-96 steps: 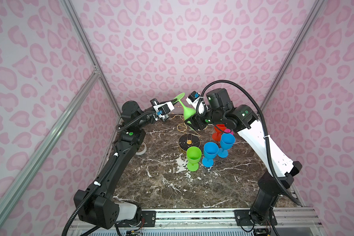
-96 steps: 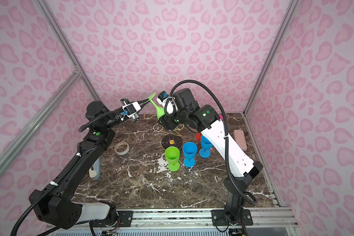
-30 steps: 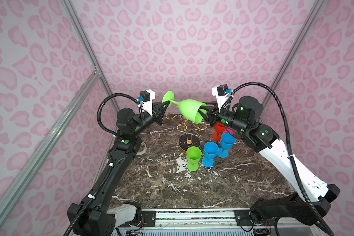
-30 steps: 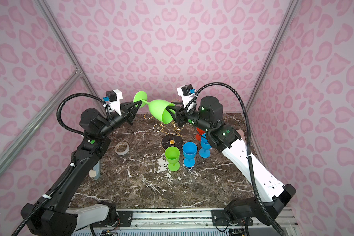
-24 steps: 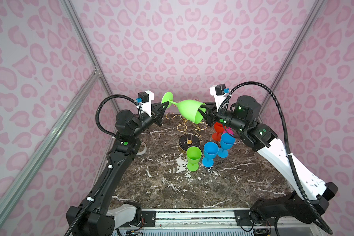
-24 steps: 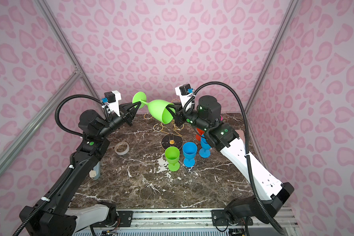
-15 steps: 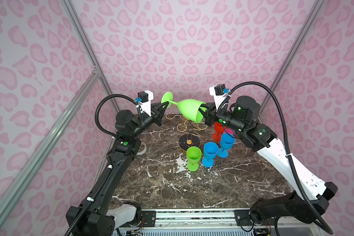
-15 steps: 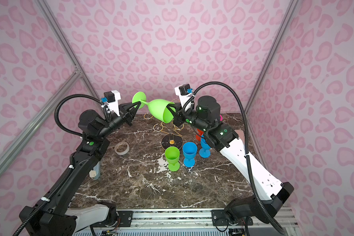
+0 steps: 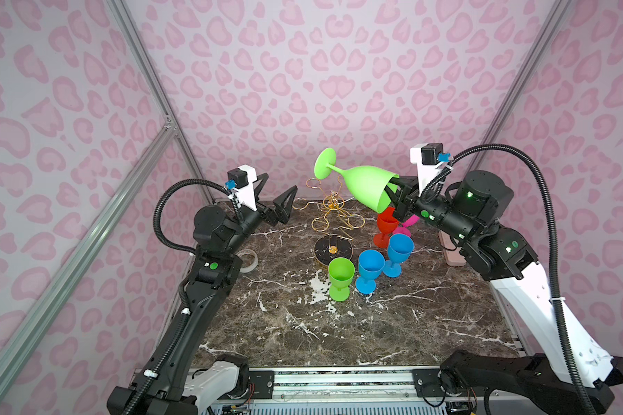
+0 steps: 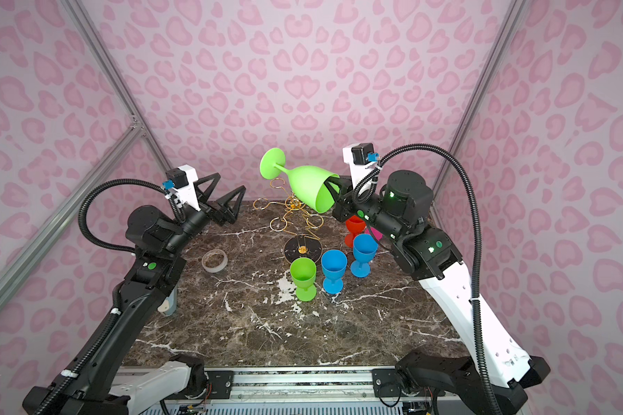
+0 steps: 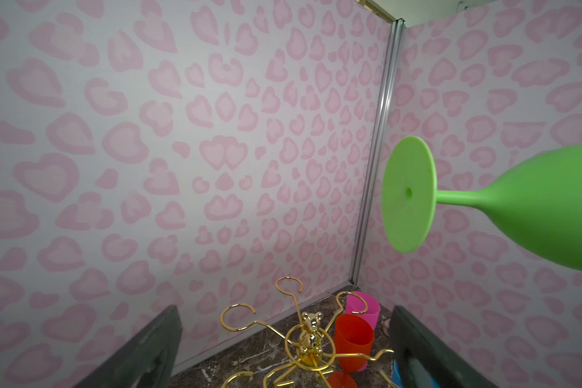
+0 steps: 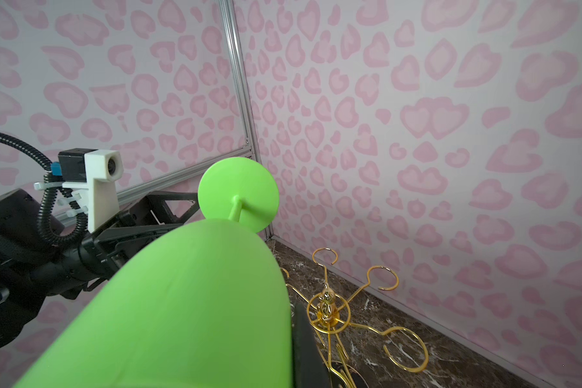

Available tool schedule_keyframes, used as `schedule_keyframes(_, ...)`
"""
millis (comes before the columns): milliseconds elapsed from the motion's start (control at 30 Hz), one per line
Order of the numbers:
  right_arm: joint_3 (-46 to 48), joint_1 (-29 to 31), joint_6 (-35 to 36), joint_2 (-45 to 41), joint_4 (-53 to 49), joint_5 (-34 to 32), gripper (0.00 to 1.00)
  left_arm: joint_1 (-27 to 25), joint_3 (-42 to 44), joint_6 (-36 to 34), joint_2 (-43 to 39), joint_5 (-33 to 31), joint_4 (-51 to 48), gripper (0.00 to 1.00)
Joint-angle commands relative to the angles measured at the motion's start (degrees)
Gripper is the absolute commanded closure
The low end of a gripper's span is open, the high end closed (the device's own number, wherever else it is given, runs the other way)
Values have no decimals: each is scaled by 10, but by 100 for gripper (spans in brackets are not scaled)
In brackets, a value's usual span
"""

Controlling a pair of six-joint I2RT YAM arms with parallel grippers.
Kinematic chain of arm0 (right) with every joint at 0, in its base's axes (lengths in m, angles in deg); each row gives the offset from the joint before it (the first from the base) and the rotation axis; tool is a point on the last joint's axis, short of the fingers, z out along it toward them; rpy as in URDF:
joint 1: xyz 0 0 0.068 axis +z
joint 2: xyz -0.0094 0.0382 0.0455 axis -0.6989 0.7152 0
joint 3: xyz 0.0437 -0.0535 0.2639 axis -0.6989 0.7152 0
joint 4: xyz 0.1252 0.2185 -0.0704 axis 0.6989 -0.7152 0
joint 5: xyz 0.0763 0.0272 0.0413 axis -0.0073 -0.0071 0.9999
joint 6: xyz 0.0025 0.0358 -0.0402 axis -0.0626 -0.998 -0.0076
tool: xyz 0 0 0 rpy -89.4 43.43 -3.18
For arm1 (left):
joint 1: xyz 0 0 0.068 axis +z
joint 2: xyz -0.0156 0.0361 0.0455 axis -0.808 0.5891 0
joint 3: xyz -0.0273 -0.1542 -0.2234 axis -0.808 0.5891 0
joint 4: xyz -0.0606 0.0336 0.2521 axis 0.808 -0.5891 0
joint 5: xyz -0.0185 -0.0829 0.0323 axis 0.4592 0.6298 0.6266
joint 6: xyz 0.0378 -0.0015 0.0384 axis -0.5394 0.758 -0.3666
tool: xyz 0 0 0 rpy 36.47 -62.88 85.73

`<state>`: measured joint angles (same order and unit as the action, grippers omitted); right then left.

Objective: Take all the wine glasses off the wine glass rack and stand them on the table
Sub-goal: 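Open the left gripper and draw it back while the right holds the glass, then lower the green glass upright onto the table with the right gripper and release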

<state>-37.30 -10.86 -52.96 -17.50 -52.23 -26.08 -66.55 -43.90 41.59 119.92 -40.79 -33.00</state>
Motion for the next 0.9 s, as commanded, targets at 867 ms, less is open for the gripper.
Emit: schedule_keyframes(867, -436, 275, 121, 406, -627, -153, 100, 225, 54, 101, 46, -23, 106, 3)
